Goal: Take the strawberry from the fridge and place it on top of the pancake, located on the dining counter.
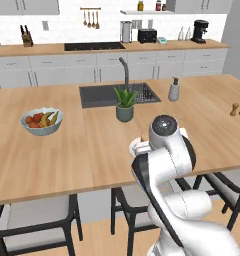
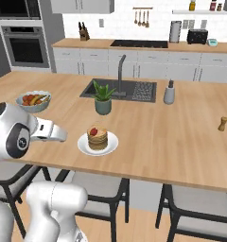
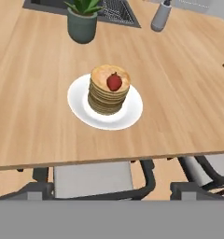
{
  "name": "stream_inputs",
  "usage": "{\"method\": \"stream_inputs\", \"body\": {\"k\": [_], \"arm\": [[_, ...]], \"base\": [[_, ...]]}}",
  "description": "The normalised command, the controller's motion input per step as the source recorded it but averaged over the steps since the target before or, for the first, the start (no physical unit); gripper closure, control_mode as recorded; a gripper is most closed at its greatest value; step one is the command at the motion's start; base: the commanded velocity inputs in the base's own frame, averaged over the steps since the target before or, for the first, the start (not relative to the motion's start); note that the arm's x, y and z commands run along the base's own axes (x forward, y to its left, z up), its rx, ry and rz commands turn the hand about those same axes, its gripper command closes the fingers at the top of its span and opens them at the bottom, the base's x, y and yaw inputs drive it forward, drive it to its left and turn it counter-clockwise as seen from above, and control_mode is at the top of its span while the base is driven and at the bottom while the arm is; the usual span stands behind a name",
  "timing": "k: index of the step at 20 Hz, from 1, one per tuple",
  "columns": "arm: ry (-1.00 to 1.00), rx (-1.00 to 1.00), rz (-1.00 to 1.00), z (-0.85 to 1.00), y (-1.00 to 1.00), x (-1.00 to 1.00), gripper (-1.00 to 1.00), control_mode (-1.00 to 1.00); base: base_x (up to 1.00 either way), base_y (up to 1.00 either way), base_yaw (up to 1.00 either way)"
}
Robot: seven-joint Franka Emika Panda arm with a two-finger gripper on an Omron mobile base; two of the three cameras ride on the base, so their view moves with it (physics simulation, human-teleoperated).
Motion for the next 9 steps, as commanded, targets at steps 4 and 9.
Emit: {"method": "stream_inputs", "body": {"k": [4, 9], "arm": [[0.0, -0.02, 0.0, -0.21, 0.43, -1.0, -1.0, -1.0], [0.02, 0.0, 0.0, -0.34, 0.42, -0.66, -1.0, -1.0]], "base": [[0.0, 0.0, 0.0], [0.0, 0.0, 0.0]]}}
